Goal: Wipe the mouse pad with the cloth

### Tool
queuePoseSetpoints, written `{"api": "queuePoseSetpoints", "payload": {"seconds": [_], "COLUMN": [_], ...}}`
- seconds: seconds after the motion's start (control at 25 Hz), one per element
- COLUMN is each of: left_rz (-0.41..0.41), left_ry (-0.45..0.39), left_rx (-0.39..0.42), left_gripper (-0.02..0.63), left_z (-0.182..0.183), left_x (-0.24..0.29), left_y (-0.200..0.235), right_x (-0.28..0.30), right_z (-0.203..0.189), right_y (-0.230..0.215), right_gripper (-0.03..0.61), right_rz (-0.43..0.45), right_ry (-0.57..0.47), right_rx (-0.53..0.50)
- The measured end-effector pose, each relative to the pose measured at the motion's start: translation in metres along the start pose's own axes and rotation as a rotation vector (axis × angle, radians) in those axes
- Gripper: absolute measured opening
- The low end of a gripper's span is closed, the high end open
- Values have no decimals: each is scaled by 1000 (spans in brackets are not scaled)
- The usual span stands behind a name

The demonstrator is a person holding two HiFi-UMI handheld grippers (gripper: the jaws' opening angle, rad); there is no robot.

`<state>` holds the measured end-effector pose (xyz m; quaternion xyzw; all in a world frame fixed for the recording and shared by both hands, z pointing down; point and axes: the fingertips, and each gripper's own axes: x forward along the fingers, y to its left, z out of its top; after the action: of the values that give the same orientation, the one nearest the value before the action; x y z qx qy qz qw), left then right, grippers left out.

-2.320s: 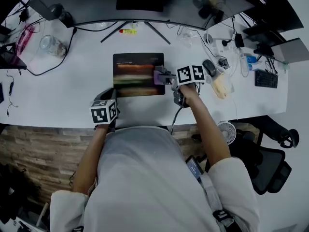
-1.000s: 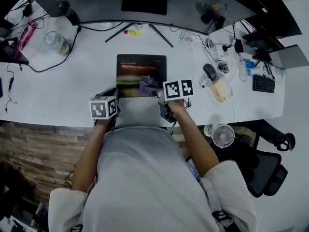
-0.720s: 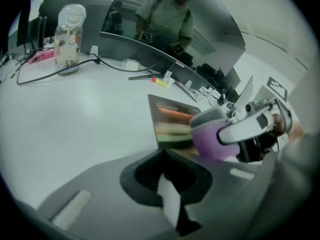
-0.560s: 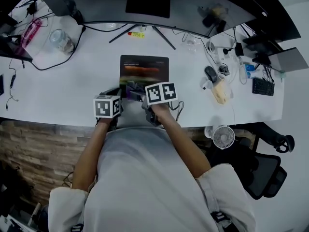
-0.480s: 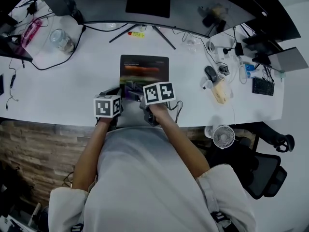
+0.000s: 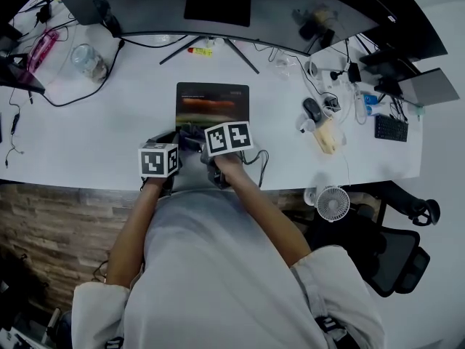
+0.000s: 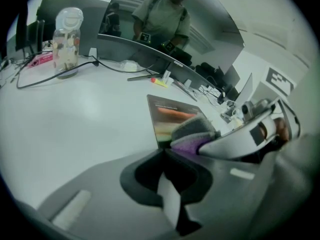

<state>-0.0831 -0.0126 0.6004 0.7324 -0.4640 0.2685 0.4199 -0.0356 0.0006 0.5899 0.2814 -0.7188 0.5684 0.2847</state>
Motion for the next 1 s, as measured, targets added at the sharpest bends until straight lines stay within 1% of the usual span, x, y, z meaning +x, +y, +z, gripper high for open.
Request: {"api": "queuePoseSetpoints", "payload": {"seconds": [0.32,1.0], "left_rz": [-1,-9], "left_ry": [0,2], "left_rx": [0,-7], "left_gripper": [0,0], "left_z": [1,0], "left_x": [-2,-1], "left_y": [2,0], "right_x": [0,-15], "right_z": [0,-2], "right_y": [-1,-19], "right_gripper": [178,178], "right_rz": [28,42], "right_ry": [10,1], "right_rx": [26,68]}}
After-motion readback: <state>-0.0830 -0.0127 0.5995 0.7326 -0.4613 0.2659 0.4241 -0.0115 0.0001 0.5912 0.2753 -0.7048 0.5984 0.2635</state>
